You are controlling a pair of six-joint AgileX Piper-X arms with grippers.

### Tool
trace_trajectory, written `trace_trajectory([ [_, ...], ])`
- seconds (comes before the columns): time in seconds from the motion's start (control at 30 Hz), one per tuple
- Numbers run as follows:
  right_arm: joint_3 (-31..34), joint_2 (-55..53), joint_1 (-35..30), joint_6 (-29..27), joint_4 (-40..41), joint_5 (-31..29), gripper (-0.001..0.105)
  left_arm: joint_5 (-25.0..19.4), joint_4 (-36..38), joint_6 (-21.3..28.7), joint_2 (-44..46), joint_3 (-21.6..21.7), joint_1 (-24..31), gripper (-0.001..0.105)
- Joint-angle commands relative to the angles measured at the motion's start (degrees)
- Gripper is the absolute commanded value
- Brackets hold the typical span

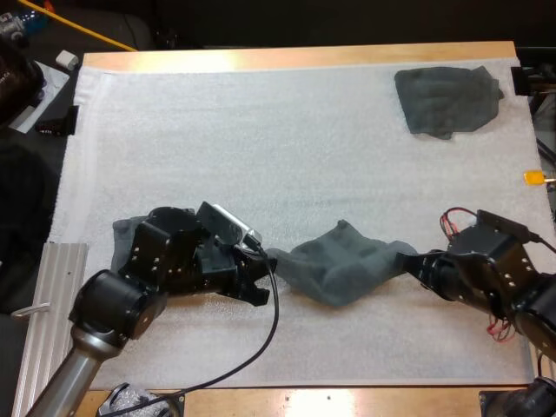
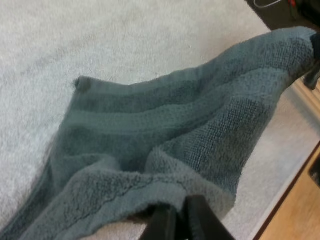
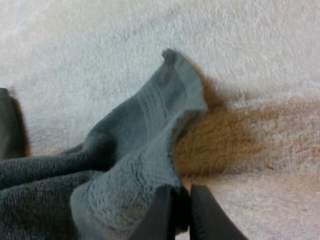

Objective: Pick towel from pile, fold and stack

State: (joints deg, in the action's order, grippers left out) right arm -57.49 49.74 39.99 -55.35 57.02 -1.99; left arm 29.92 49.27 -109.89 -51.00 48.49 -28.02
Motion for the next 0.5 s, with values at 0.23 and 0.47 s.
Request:
trace_trajectory([
  [0.23,-7.68,-1.27,-0.07,-1.63,10.42,2.36,0.0,0.48,8.38,-1.09,3.77,5.97,-0.23,0.0],
  [0.47,-8.84,-0.75,0.27,-2.74,13.3,7.33,0.0,5.69,11.62,-2.2,5.25,9.98,-0.23,0.0],
])
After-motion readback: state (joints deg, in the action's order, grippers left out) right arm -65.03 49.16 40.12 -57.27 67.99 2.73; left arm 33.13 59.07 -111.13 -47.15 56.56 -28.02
